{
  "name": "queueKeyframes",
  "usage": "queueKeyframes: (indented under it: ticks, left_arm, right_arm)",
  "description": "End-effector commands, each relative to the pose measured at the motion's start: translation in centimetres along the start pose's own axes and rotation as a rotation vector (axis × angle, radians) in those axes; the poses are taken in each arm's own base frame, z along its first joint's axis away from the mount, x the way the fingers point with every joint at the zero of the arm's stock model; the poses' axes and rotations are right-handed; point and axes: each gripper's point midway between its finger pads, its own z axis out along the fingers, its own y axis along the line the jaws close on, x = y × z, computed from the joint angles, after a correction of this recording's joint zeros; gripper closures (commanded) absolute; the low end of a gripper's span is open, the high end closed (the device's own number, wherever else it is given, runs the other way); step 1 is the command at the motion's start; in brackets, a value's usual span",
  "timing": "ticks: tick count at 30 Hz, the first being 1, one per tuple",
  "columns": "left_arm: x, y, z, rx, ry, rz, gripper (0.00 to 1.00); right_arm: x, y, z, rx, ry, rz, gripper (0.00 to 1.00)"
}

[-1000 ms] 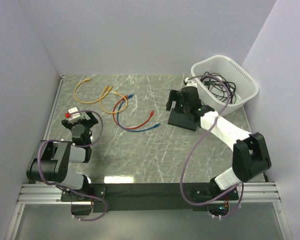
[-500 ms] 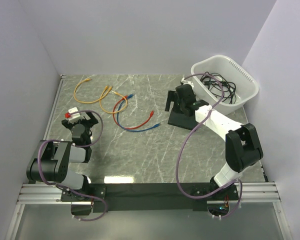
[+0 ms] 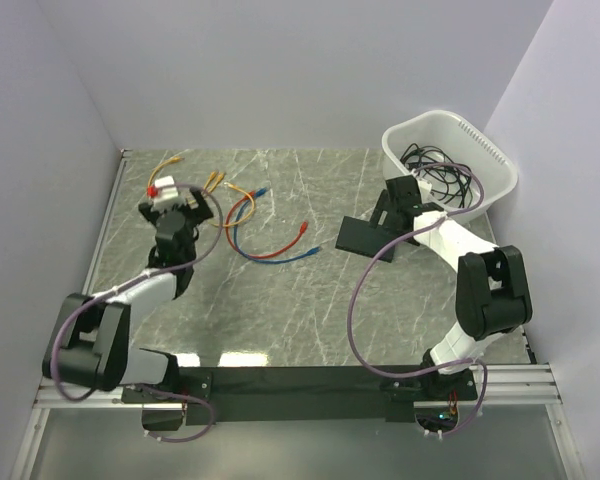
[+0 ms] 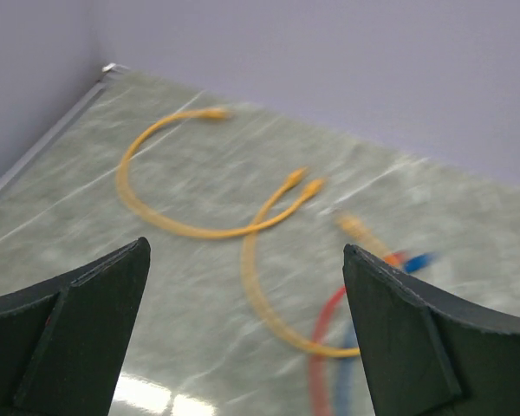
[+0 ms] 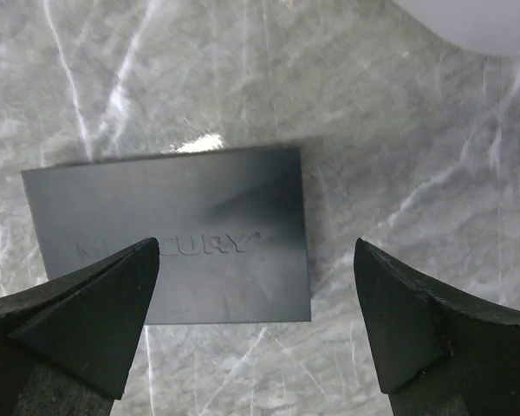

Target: Insert the plug into the switch port

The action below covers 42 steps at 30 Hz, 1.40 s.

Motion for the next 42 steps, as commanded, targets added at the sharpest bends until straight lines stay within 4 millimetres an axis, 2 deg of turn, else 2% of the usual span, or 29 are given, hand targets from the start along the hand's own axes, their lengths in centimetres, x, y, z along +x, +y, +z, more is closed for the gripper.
queueKeyframes:
  ticks: [1, 2, 3, 4, 5, 6, 7, 8, 9, 12, 15, 20, 26, 30, 31, 32, 33, 34, 35, 36, 38, 39, 41, 42]
  left_arm:
    - [-3.5, -3.6, -0.2, 0.053, 0.07, -0.119, 0.01]
    - [-3.4, -4.3, -0.1, 0.066, 0.109, -0.174, 0.01]
    - [-1.8, -5.1, 0.2, 0.07, 0.178, -0.22, 0.01]
    - [-1.7, -6.1, 0.8, 0.098, 0.216, -0.214, 0.01]
    - [-0.6, -8.4, 0.7, 0.215, 0.294, -0.206, 0.01]
    - [2.2, -9.5, 1.3, 0.255, 0.384, -0.174, 0.01]
    - [2.2, -11.1, 1.8, 0.303, 0.417, -0.177, 0.01]
    - [4.9, -12.5, 1.6, 0.36, 0.504, -0.172, 0.01]
    - [5.2, -13.5, 1.7, 0.379, 0.519, -0.181, 0.01]
    - [8.4, -15.5, 0.6, 0.45, 0.606, -0.173, 0.01]
    - [10.4, -16.4, -0.3, 0.466, 0.652, -0.142, 0.01]
    - [13.1, -18.2, -2.4, 0.518, 0.743, -0.091, 0.01]
    - [16.2, -19.7, -4.8, 0.556, 0.83, -0.036, 0.01]
    - [18.4, -19.9, -7.5, 0.589, 0.899, -0.033, 0.01]
    - [18.7, -19.9, -8.1, 0.589, 0.909, -0.034, 0.01]
    - [18.9, -19.9, -8.8, 0.59, 0.921, -0.048, 0.01]
    - [20.0, -19.3, -10.5, 0.592, 0.957, -0.041, 0.01]
    - [20.3, -19.2, -11.4, 0.597, 0.966, -0.049, 0.01]
    - [19.7, -19.6, -12.0, 0.609, 0.949, -0.082, 0.01]
    - [20.8, -19.0, -14.0, 0.609, 0.986, -0.076, 0.01]
    - [20.7, -19.3, -15.8, 0.622, 0.999, -0.106, 0.01]
    - [21.4, -19.1, -17.7, 0.637, 1.029, -0.087, 0.01]
    - [21.5, -19.1, -19.1, 0.623, 1.038, -0.078, 0.01]
    - [22.0, -18.9, -20.5, 0.62, 1.053, -0.05, 0.01]
  right_arm:
    - [0.1, 0.6, -0.1, -0.026, 0.008, 0.033, 0.0]
    - [0.3, 0.6, 0.2, -0.024, 0.016, 0.033, 0.0]
    - [0.7, 0.6, 0.4, -0.028, 0.026, 0.029, 0.0]
    - [1.3, 0.8, 0.7, -0.04, 0.046, 0.025, 0.0]
    - [1.4, 0.9, 0.8, -0.046, 0.048, 0.025, 0.0]
    - [2.0, 0.8, 1.0, -0.046, 0.063, 0.024, 0.0]
    - [2.3, 0.9, 1.1, -0.055, 0.074, 0.021, 0.0]
    - [2.5, 0.8, 1.3, -0.053, 0.075, 0.023, 0.0]
    - [2.8, 0.7, 1.5, -0.051, 0.084, 0.023, 0.0]
    - [3.4, 0.5, 1.8, -0.044, 0.097, 0.022, 0.0]
    - [3.9, 0.6, 2.2, -0.045, 0.115, 0.017, 0.0]
    - [3.6, 0.9, 2.0, -0.061, 0.098, 0.037, 0.01]
    - [2.4, 3.0, 1.3, -0.146, 0.1, 0.041, 0.04]
    - [2.5, 5.3, 1.5, -0.219, 0.126, 0.023, 0.09]
    - [2.9, 6.2, 1.2, -0.238, 0.138, 0.004, 0.09]
    - [2.4, 7.2, 1.0, -0.255, 0.13, -0.006, 0.1]
    - [2.6, 7.9, 1.1, -0.261, 0.137, -0.018, 0.1]
    - [2.7, 8.5, 1.1, -0.27, 0.139, -0.031, 0.1]
    - [2.9, 9.8, 1.0, -0.28, 0.142, -0.053, 0.1]
    - [3.2, 10.4, 1.0, -0.284, 0.148, -0.065, 0.1]
    - [3.8, 12.3, 0.9, -0.304, 0.161, -0.092, 0.1]
    - [4.0, 12.9, 0.9, -0.31, 0.164, -0.102, 0.1]
    - [4.8, 14.5, 0.7, -0.328, 0.177, -0.128, 0.11]
    - [4.9, 14.9, 0.8, -0.325, 0.174, -0.136, 0.11]
